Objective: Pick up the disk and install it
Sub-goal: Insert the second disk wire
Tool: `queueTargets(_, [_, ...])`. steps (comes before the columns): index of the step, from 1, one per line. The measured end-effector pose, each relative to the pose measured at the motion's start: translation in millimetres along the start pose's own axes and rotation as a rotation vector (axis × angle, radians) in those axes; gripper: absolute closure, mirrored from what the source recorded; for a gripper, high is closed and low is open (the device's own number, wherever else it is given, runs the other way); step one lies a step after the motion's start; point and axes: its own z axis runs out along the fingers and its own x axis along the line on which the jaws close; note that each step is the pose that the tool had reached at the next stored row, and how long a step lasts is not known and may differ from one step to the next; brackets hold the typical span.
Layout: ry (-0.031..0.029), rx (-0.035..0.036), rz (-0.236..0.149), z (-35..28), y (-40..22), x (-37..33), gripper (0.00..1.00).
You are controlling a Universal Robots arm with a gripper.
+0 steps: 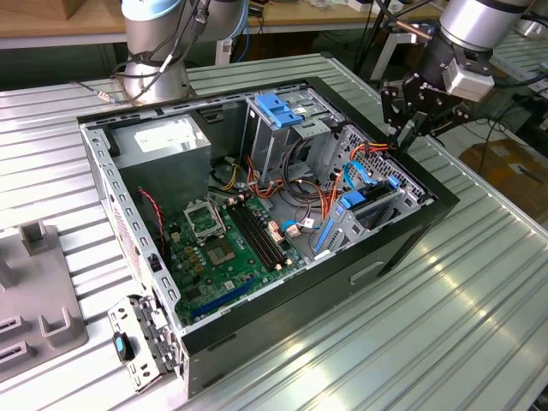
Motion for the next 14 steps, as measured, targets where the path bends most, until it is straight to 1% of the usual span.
queueTargets(14, [0.001, -0.0013, -0.002, -1.3, -0.3, 0.0, 0.69])
